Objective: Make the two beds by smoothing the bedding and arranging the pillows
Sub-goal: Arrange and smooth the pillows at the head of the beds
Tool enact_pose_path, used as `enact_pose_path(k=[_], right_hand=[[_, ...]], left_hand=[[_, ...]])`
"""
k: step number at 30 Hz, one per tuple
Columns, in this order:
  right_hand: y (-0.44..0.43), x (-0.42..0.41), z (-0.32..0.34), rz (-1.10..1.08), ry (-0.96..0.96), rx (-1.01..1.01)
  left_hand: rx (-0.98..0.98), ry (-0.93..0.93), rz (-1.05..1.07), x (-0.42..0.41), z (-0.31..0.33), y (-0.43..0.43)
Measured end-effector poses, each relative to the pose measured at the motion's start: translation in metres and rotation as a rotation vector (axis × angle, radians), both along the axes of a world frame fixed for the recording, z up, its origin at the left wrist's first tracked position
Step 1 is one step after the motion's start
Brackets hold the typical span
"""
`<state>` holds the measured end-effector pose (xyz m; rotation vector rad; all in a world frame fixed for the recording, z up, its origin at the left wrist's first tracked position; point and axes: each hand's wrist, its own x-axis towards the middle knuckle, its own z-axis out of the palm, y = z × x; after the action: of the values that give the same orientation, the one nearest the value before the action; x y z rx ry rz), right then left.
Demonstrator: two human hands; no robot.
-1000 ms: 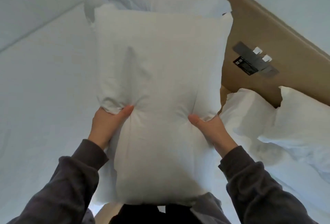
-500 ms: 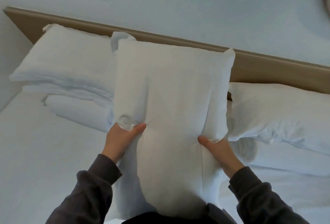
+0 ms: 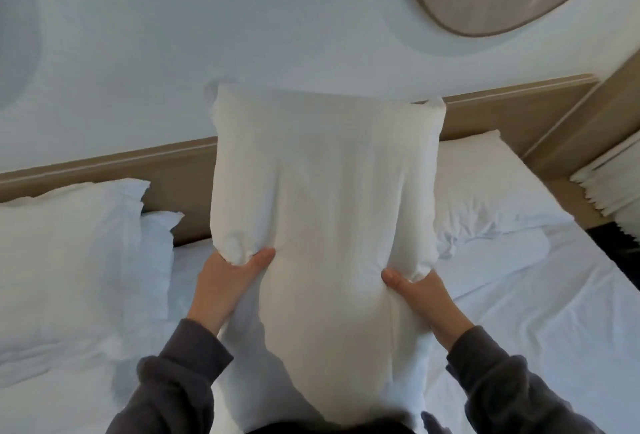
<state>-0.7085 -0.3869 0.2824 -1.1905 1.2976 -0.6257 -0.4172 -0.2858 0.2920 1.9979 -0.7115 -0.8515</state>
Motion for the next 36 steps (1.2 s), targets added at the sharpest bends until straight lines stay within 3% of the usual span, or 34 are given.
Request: enact_pose_path(k=[8, 16, 28, 36], right_hand=[[-0.029, 0.011, 0.005, -0.352, -0.05, 0.011], [-0.033, -0.009, 0.005, -0.529, -0.079, 0.019], [-0.059, -0.069, 0.002, -0.763, -0.109, -0.02], [-0.168, -0.103, 0.01, -1.04, -0.099, -0.07]], left_hand=[[-0.036, 0.124, -0.395, 0.031, 0.012, -0.132], [0.001, 0.293, -0.532, 0.002, 0.006, -0.2], [-0.033, 0.074, -0.652, -0.099, 0.001, -0.296], [-0.114, -0.02, -0.887, -0.189, -0.001, -0.459]])
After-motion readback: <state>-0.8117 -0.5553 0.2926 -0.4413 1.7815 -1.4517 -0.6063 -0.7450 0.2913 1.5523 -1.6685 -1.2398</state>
